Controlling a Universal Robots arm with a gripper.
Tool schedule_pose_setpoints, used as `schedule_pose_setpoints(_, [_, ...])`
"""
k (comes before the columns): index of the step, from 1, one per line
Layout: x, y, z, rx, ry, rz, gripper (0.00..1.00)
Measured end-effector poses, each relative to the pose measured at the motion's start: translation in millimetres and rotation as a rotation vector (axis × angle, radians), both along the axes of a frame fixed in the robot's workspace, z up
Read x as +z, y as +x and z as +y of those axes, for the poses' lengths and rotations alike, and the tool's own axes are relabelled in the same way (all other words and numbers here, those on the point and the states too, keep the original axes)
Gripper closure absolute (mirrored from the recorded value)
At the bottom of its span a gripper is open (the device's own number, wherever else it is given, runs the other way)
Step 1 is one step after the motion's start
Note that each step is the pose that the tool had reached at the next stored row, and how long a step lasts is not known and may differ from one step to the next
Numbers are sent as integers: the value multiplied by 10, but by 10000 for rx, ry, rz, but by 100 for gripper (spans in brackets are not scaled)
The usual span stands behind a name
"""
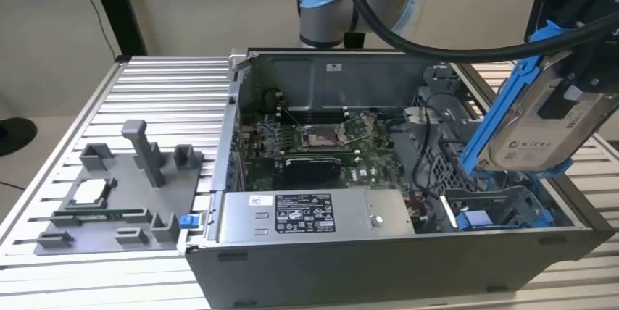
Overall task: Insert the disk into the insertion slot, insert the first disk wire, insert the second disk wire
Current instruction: 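Insert the disk into the insertion slot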
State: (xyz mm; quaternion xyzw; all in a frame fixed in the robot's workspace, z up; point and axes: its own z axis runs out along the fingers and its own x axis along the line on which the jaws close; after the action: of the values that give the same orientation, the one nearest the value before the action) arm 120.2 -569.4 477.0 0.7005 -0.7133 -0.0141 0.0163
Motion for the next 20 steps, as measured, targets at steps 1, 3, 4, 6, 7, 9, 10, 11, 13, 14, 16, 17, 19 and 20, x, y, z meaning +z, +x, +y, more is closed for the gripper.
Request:
schedule_pose_setpoints(1, [-7, 3, 0, 0, 0, 0, 100])
schedule_pose_setpoints(3, [-21, 8, -1, 0, 1, 0, 100])
schedule_pose_setpoints(4, [-28, 10, -2, 0, 1, 0, 100])
schedule_pose_setpoints(6, [-43, 14, -2, -1, 0, 0, 100])
schedule_pose_setpoints(7, [-50, 16, -3, -1, 0, 0, 100])
schedule_pose_setpoints(9, [-63, 19, -3, 0, -1, 0, 100])
schedule_pose_setpoints(10, [-70, 20, -3, 0, 0, 0, 100])
schedule_pose_setpoints(11, [-75, 20, -4, -1, 0, 0, 100])
schedule_pose_setpoints(13, [-83, 22, -4, 0, 0, 0, 100])
schedule_pose_setpoints(14, [-87, 23, -4, 0, -1, 0, 100])
schedule_pose_setpoints(16, [-94, 23, -4, 0, 0, 0, 100])
schedule_pose_setpoints(17, [-96, 23, -4, -1, 0, 0, 100])
schedule_pose_setpoints(19, [-100, 23, -4, 0, 0, 0, 100])
schedule_pose_setpoints(20, [-103, 24, -4, 0, -1, 0, 100])
